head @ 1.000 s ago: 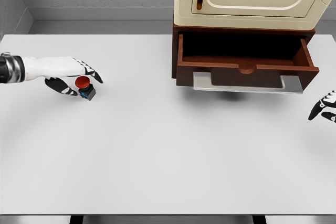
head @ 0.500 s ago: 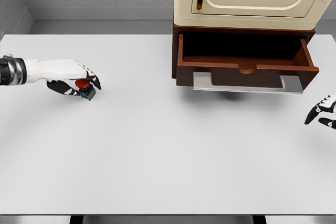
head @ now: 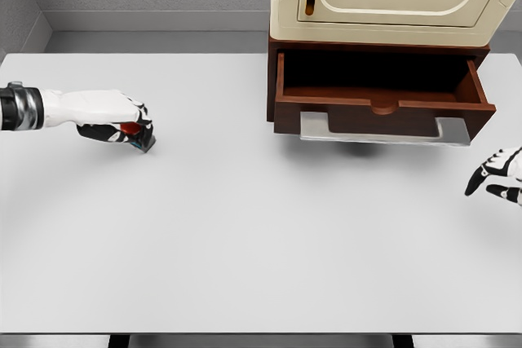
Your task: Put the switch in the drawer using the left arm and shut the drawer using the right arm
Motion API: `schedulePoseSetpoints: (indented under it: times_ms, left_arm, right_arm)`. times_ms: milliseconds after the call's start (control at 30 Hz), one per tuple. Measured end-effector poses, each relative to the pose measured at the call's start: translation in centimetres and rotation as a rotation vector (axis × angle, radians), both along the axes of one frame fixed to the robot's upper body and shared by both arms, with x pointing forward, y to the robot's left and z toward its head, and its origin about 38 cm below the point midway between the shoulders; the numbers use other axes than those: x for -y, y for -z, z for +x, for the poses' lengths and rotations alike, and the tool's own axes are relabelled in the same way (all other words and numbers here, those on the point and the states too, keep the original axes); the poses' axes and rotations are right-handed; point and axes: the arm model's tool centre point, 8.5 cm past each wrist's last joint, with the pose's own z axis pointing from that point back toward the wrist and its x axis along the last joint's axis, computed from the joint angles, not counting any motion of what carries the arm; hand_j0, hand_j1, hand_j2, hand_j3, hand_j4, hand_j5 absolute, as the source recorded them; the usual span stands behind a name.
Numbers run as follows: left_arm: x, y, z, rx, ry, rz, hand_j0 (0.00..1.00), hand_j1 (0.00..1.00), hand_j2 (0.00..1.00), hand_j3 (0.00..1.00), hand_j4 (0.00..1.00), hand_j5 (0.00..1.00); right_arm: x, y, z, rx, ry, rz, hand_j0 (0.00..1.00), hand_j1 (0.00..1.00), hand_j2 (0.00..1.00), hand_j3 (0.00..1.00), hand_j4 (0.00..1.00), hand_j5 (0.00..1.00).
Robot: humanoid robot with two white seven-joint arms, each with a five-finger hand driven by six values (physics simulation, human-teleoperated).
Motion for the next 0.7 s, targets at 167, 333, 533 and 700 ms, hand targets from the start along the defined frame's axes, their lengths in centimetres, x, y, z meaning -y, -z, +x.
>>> schedulePoseSetpoints:
  times_ms: [167, 333, 533, 700]
  left_arm:
    - [3.1, -4.0, -0.7, 0.096, 0.115, -0.01, 0.33, 0.33, 0.33, 0.33, 0.33, 0.33]
    - [7.0, -7.6, -1.6, 0.187, 0.234, -0.034, 0.33, 0.33, 0.33, 0.33, 0.33, 0.33]
    - [11.6, -10.4, -1.6, 0.249, 0.337, -0.102, 0.33, 0.33, 0.33, 0.33, 0.33, 0.33]
    - [16.1, -12.4, -1.9, 0.277, 0.43, -0.181, 0.33, 0.33, 0.33, 0.33, 0.33, 0.33]
  right_arm:
    - [-0.5, 0.1, 0.3, -0.002, -0.018, 0.0, 0.49, 0.49, 0.49, 0.49, 0.49, 0.49]
    - [-0.9, 0.0, 0.7, 0.001, -0.031, 0.001, 0.49, 0.49, 0.49, 0.49, 0.49, 0.49]
    - [-1.4, 0.6, 0.7, -0.016, -0.046, 0.004, 0.49, 0.49, 0.49, 0.49, 0.49, 0.49]
    - [-1.5, 0.8, 0.7, -0.022, -0.049, 0.005, 0.49, 0.49, 0.49, 0.49, 0.49, 0.49]
